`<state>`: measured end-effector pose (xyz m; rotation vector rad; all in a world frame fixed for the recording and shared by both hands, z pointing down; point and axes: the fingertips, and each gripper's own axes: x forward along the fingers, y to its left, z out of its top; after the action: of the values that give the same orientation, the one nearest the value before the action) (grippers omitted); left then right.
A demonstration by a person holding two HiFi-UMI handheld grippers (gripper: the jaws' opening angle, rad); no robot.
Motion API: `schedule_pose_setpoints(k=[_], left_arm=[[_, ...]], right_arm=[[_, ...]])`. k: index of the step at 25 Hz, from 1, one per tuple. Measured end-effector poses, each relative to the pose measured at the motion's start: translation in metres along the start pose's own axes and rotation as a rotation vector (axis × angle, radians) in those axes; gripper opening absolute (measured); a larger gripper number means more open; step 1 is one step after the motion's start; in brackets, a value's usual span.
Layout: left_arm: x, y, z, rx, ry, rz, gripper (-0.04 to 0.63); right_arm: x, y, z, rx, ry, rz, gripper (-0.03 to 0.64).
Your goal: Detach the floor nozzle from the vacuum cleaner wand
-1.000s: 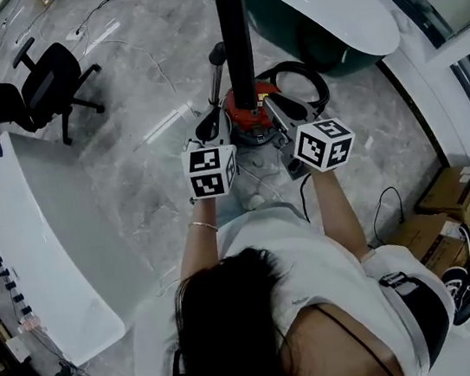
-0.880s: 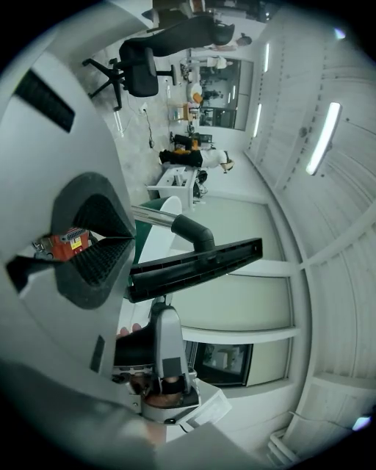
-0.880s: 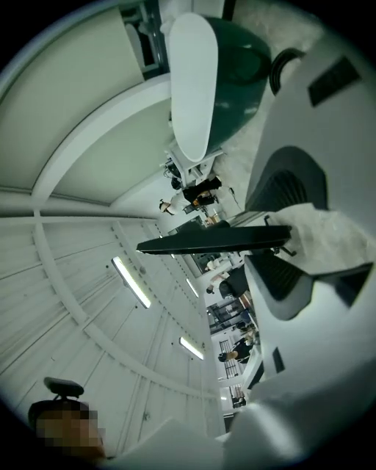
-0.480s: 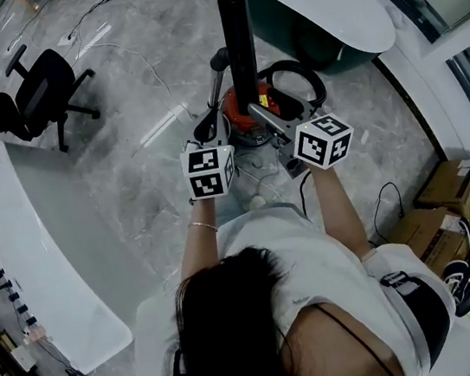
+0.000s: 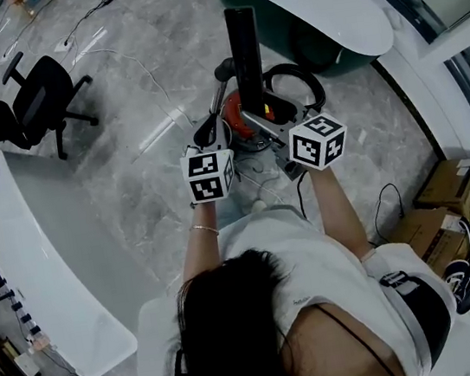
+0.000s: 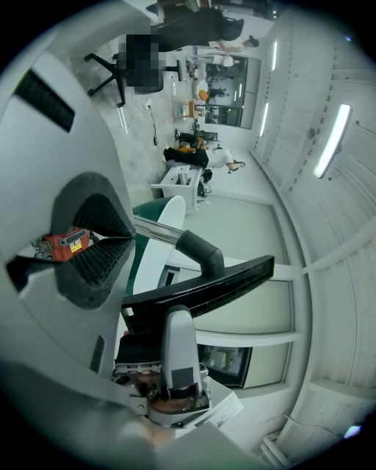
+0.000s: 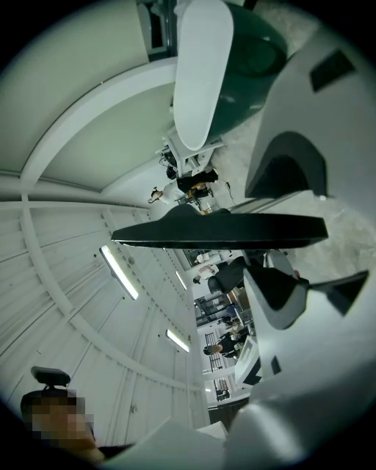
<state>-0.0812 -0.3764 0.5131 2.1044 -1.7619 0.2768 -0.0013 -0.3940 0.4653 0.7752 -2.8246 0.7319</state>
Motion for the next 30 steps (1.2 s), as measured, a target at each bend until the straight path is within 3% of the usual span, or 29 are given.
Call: schedule_pose_setpoints(k=[18, 24, 30], left_arm=[[0.017, 0.021, 0.005, -0.004, -0.002, -0.019, 0.005], [0.024, 0.031, 0.006, -0.005, 0.003, -0.031, 0.005], [0.030, 0.038, 0.009, -0.003, 0.004, -0.052, 0.005]], right_arm=[[0.037, 0.000, 0.001, -0.023, 0.077, 0.037, 0.287], [0.048, -0.006, -0.001, -0.059, 0.097, -0.005, 0.287], [0.054, -0.002, -0.001, -0.057, 0.112, 0.008, 0.285]])
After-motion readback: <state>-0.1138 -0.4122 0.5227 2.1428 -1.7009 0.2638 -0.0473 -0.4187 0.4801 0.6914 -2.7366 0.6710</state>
